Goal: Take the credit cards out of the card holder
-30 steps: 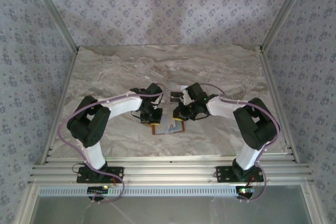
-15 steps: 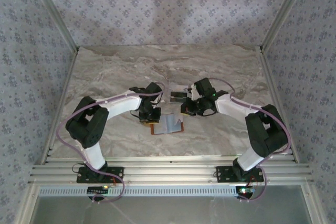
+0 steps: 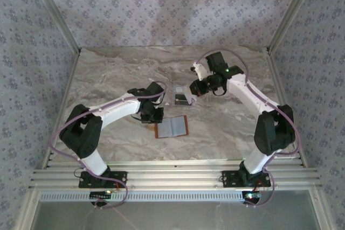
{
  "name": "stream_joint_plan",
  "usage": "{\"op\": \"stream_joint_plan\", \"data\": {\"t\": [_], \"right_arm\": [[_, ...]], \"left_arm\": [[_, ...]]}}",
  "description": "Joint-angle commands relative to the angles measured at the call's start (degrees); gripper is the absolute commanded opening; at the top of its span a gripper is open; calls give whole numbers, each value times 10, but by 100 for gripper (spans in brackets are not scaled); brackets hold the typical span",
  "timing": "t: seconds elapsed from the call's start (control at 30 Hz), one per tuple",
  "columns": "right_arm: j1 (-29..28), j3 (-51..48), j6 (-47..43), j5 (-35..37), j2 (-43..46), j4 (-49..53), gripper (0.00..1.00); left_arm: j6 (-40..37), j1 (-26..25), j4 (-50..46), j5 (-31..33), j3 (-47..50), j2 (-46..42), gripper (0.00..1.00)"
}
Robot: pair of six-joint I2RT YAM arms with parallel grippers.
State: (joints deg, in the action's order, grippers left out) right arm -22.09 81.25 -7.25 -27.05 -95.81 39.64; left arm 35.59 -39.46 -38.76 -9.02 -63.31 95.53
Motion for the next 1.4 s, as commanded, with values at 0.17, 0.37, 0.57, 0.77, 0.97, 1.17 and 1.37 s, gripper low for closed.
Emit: {"op": "stream_joint_plan", "data": {"t": [0.17,0.37,0.57,0.77,0.97,1.17,1.37], "right_arm": [[-7,157,-370,64,-88,178,4],[-19,259,-484,110,-166,243,0],[-31,359,-526,131,-248,285,0],[-46,434,-541,147,-311,307,0],[-56,465,-550,166,-344,305,0],[-59,465,-553,179,-358,296,0],[-59,462,-554,187,-375,294,0]], "left_arm": [[26,26,17,36,55,-66,11],[35,53,31,36,96,-112,11],[38,64,23,36,109,-130,11],[44,66,23,37,115,-138,11],[44,66,19,38,116,-144,11],[43,67,20,37,118,-142,11],[42,67,19,33,115,-137,11]]}}
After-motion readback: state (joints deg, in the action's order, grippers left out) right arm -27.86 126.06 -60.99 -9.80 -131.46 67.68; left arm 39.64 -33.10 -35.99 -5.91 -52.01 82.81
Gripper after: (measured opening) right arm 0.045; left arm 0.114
